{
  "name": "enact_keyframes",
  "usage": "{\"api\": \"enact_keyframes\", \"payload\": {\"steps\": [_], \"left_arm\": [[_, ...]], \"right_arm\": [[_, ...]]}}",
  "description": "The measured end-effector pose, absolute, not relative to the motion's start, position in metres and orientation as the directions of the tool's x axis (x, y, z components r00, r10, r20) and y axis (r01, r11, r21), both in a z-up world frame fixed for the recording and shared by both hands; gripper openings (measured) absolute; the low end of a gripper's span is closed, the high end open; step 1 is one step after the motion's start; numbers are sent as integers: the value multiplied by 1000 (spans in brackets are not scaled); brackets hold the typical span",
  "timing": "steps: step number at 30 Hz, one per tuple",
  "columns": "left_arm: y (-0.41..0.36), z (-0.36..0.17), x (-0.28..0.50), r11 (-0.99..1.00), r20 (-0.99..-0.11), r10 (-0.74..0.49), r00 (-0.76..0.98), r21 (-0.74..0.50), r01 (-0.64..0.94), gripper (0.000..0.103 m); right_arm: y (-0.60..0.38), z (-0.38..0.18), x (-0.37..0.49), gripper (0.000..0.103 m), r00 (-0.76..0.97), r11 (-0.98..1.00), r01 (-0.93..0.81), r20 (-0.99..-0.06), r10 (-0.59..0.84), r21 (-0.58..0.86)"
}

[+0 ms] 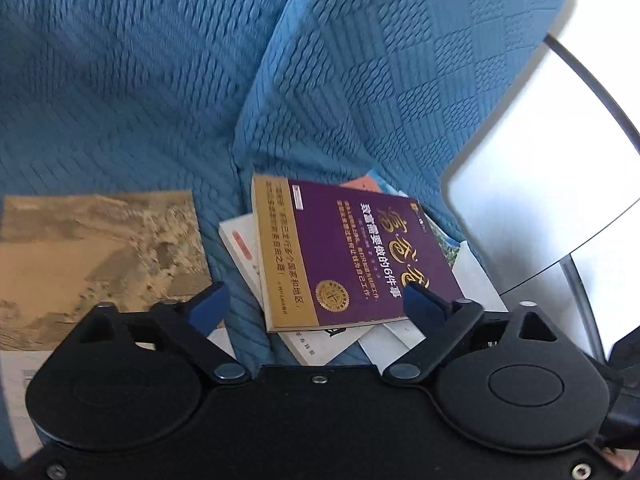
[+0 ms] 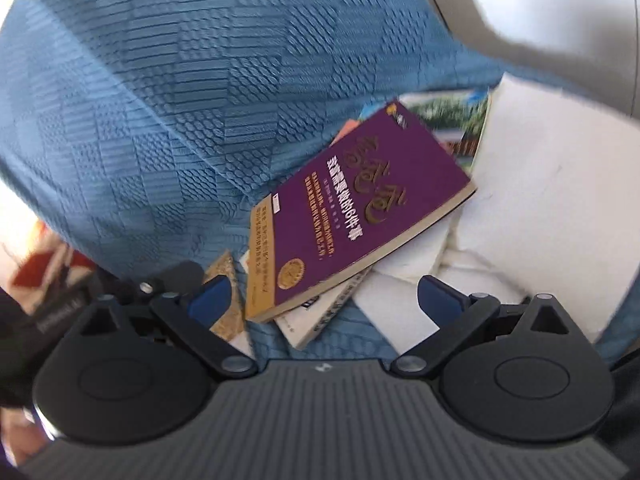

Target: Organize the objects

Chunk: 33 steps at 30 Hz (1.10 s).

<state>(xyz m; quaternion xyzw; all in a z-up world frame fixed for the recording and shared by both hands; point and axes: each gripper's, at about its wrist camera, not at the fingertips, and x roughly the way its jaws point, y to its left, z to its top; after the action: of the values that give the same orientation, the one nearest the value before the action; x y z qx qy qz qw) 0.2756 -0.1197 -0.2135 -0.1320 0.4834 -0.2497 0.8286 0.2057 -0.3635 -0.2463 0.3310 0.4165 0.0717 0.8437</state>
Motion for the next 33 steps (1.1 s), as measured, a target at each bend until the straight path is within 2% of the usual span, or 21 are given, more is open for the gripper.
{"api": "enact_keyframes", "payload": {"steps": [2, 5, 7, 10, 13, 17, 19, 22, 28, 32, 33], "left_arm": [[-121, -222, 284, 832, -740, -555, 380, -487, 265, 79], [-122, -236, 296, 821, -745, -571, 344, -526, 223, 67], [-122, -243, 302, 814, -745, -581, 330, -543, 206, 63], [-124, -252, 307, 806, -744, -591, 312, -561, 190, 51], [-126, -256, 310, 816, -753, -576, 317, -549, 179, 45], [-134, -255, 308, 836, -765, -549, 338, -506, 212, 43], [-135, -256, 308, 844, -774, -536, 338, -490, 216, 41], [-137, -254, 306, 847, -776, -531, 342, -477, 234, 41], [-137, -252, 302, 817, -753, -576, 320, -516, 257, 38], [-142, -248, 297, 794, -736, -605, 303, -531, 295, 37], [-144, -248, 296, 785, -731, -617, 292, -543, 299, 33]], "right_arm": [[-368, -253, 213, 99, 639, 728, 191, -646, 417, 658], [-374, -265, 221, 89, 624, 655, 248, -635, 456, 714], [-376, -274, 226, 78, 607, 611, 282, -631, 483, 740], [-375, -284, 229, 70, 588, 566, 320, -628, 510, 760], [-373, -288, 231, 65, 580, 561, 340, -638, 507, 755], [-372, -294, 236, 64, 586, 541, 372, -643, 493, 754], [-372, -298, 238, 58, 589, 526, 387, -642, 491, 757], [-373, -301, 243, 53, 596, 511, 401, -640, 485, 760], [-375, -298, 241, 54, 623, 499, 393, -623, 473, 772], [-378, -290, 235, 54, 667, 478, 355, -576, 473, 803], [-380, -290, 234, 54, 681, 453, 345, -552, 482, 822]]}}
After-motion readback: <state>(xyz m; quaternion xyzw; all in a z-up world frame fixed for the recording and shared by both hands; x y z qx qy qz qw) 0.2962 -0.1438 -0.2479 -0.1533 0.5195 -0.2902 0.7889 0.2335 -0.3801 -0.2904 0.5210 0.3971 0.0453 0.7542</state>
